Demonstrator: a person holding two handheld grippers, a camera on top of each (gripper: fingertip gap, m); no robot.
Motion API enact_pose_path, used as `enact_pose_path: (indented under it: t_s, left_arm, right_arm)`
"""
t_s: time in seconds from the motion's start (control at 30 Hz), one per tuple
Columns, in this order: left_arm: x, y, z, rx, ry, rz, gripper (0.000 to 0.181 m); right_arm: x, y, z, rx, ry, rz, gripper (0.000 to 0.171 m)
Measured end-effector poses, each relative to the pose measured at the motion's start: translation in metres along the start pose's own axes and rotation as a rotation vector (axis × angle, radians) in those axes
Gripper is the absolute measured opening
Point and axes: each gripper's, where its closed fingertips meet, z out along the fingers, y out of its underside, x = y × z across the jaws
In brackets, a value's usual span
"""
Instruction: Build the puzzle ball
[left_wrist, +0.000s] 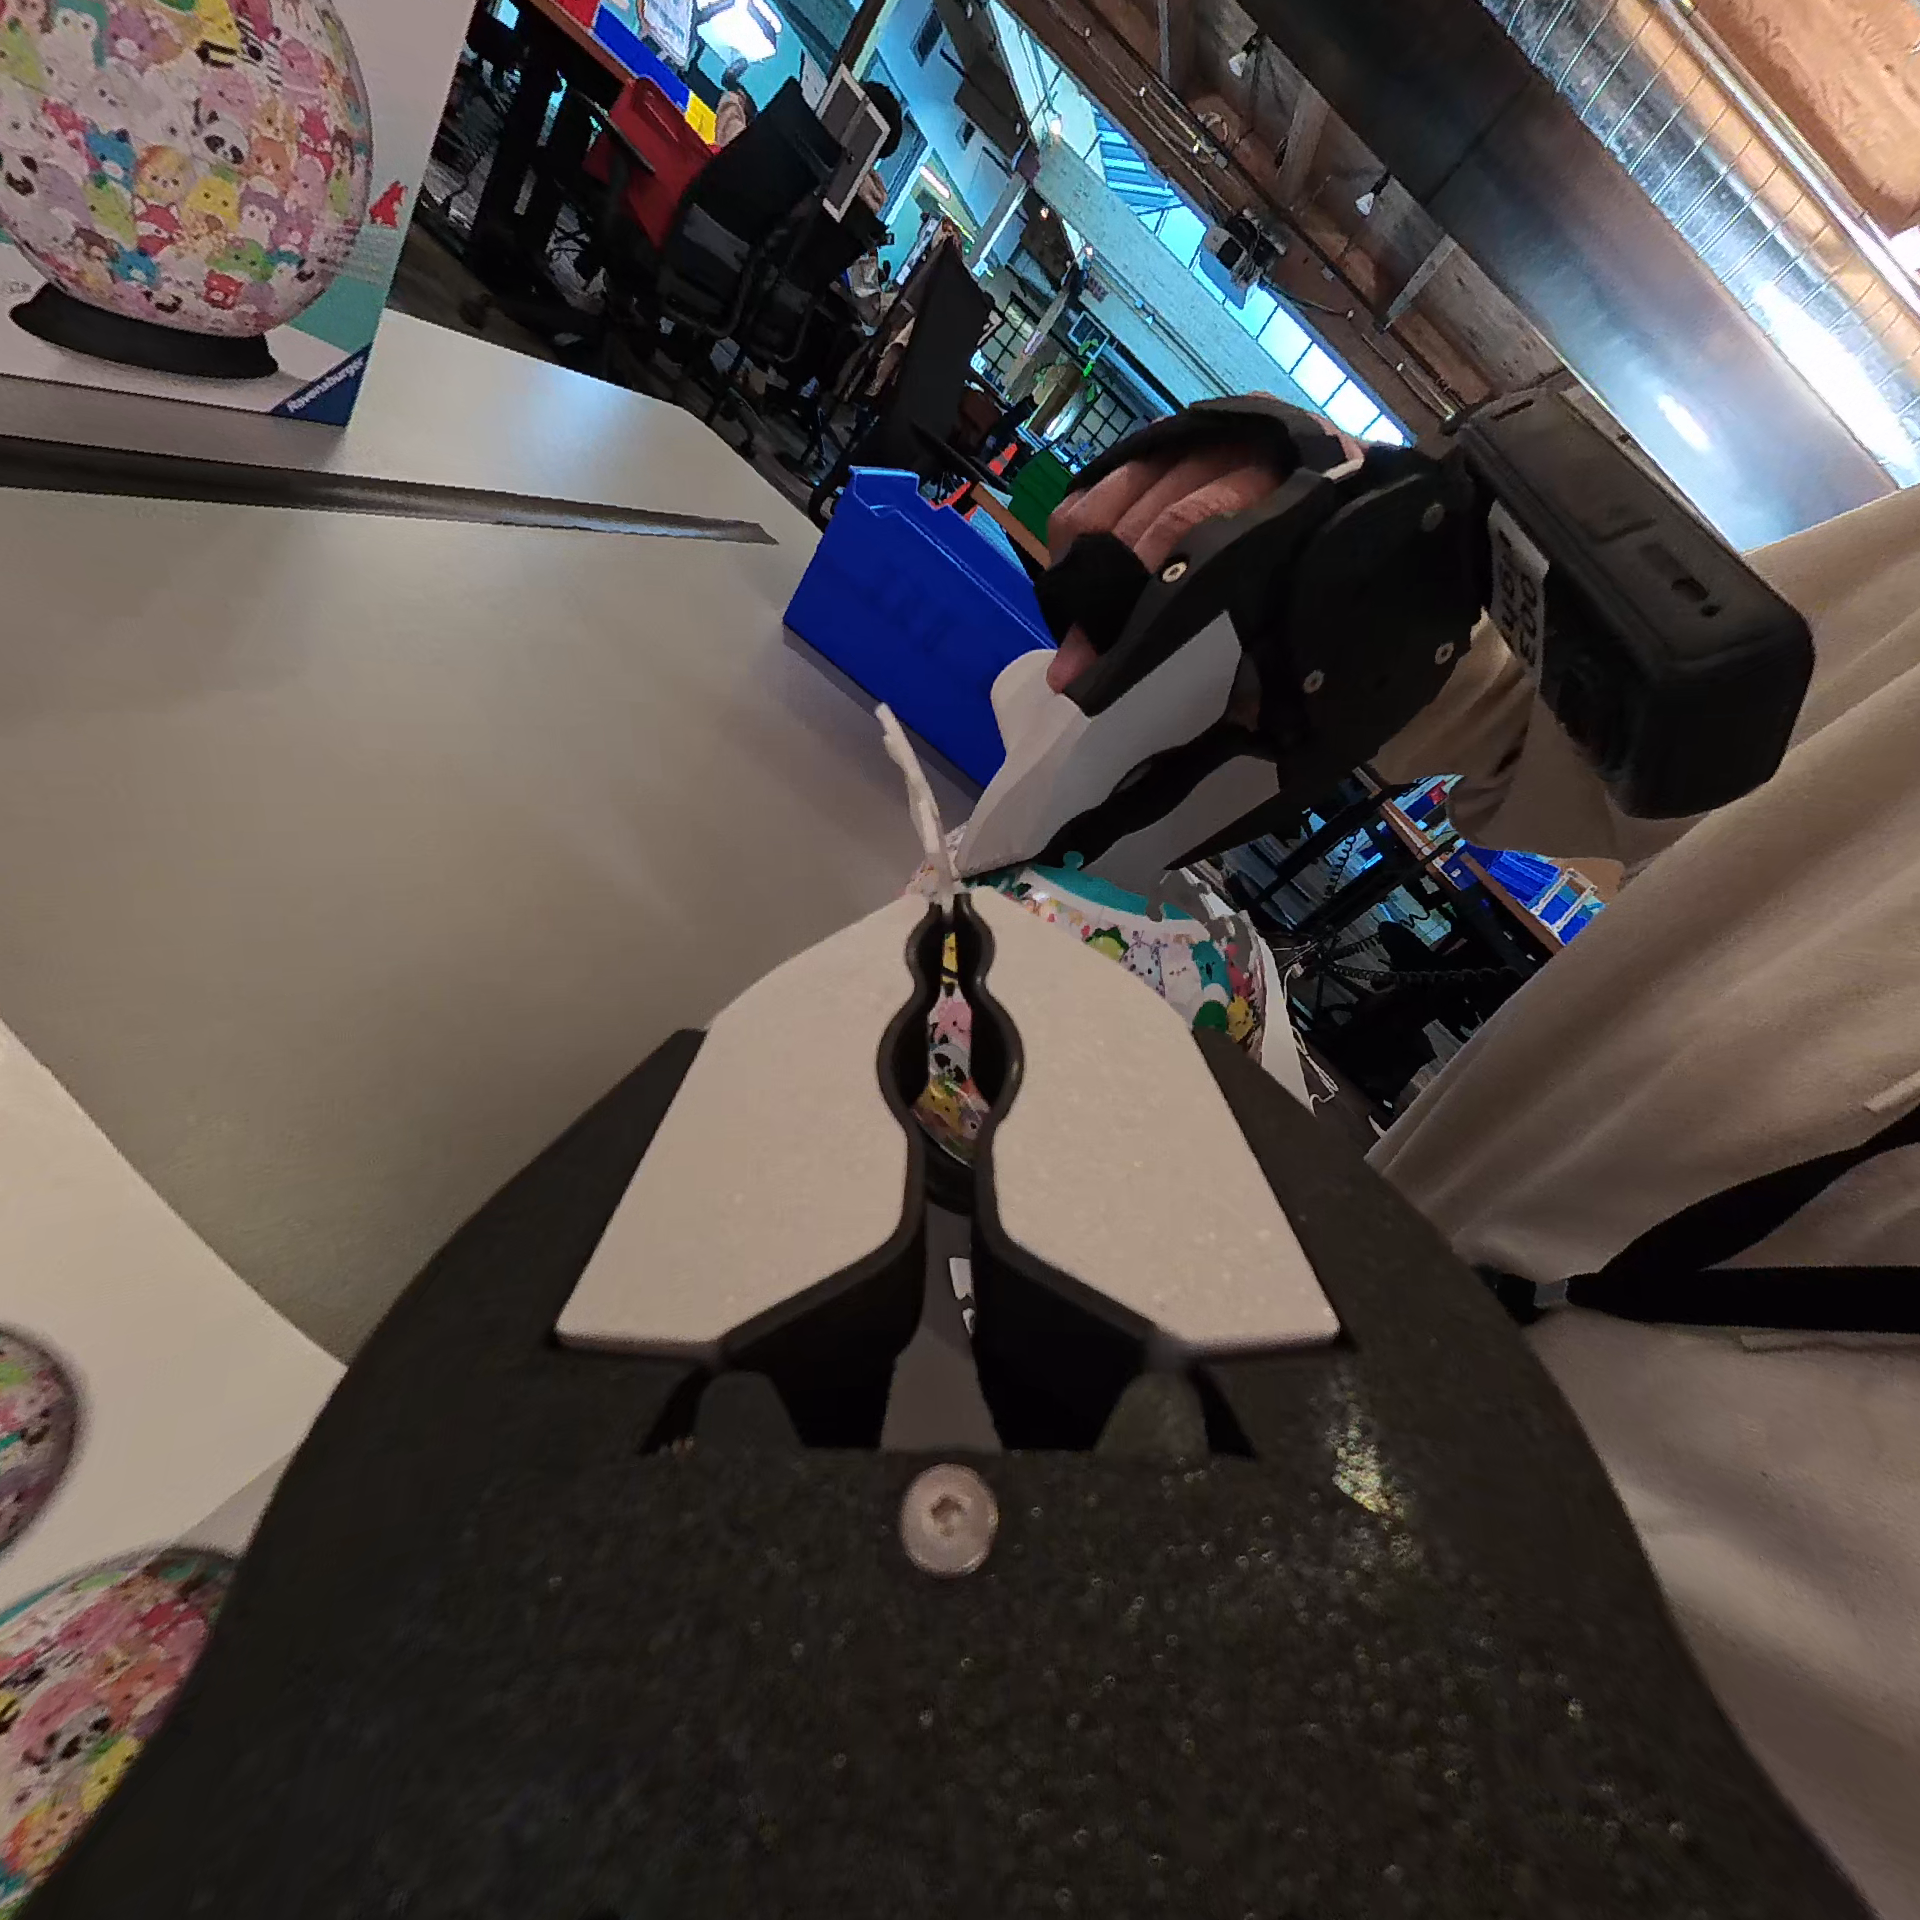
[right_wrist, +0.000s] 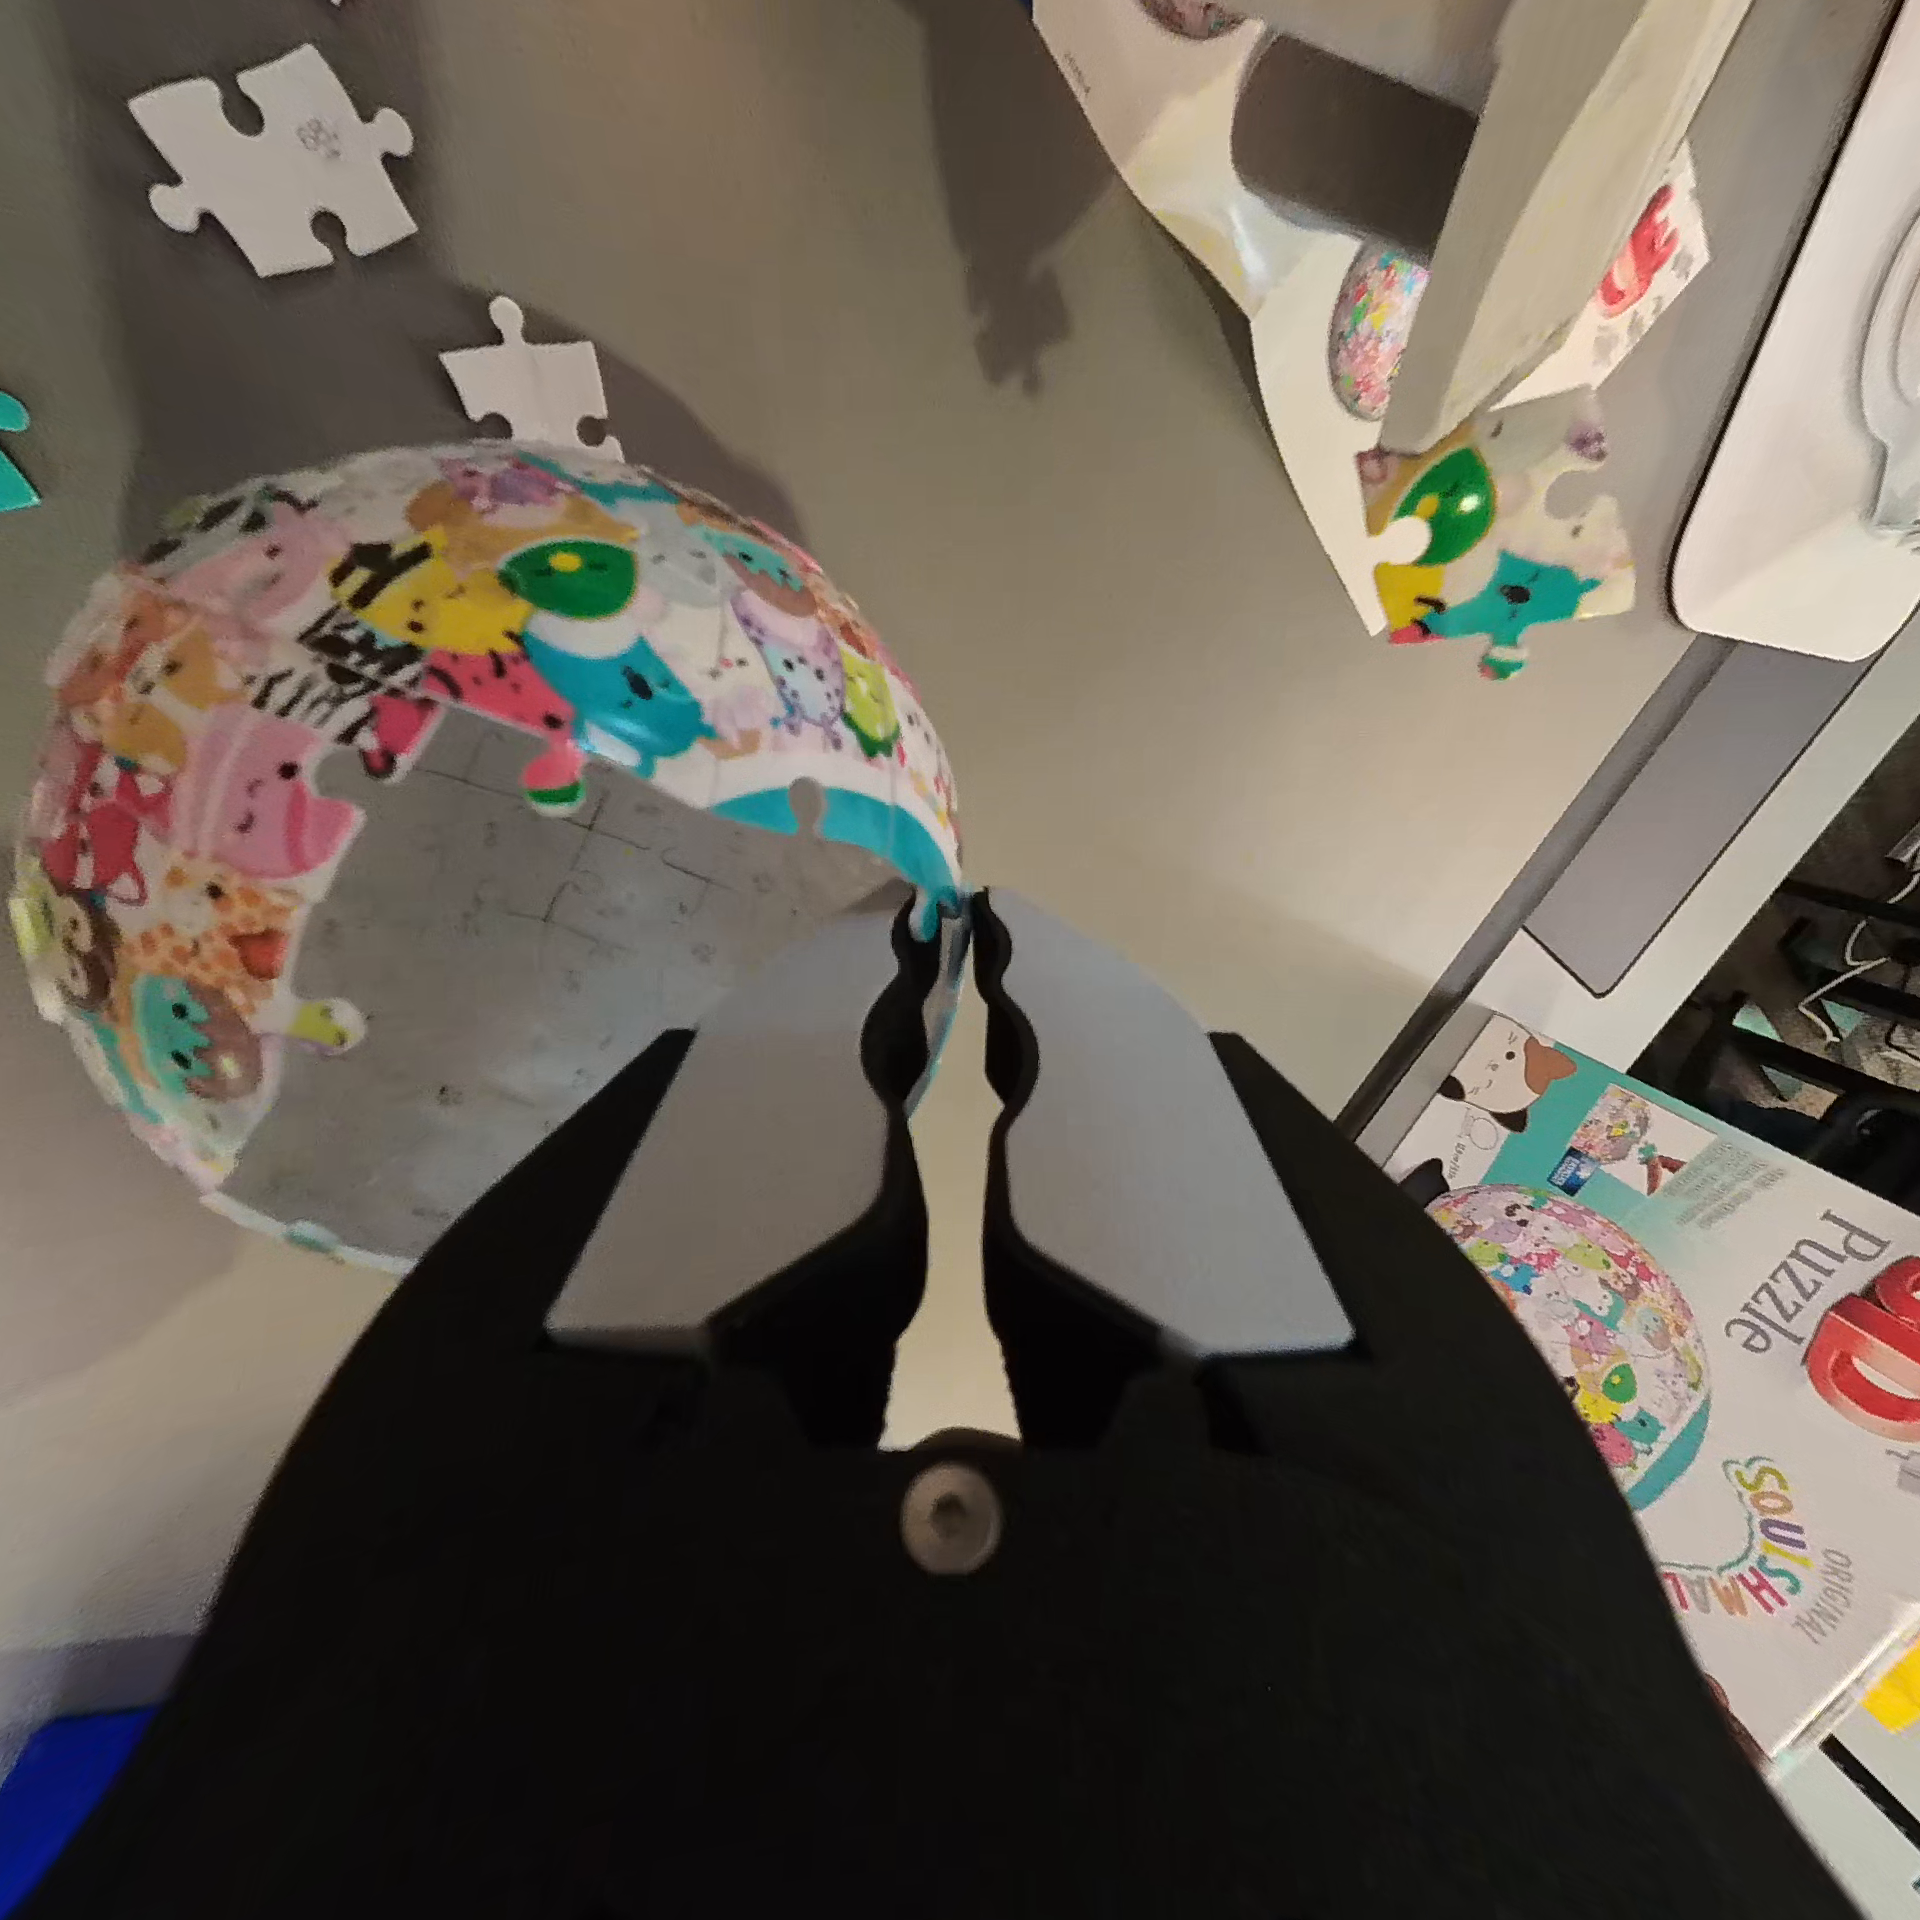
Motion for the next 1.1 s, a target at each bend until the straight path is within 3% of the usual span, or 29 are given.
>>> enact_pose_path:
  t_s: [0.93, 1.1]
  left_arm:
    - [0.0014, -0.0019, -0.0004, 0.012, -0.008, 0.013, 0.001]
    - [0.0024, -0.0011, 0.0003, 0.007, -0.004, 0.015, 0.001]
  right_arm:
    - [0.0033, -0.0011, 0.0036, -0.002, 0.052, -0.051, 0.004]
    - [0.0007, -0.0005, 0.0035, -0.004, 0.004, -0.052, 0.016]
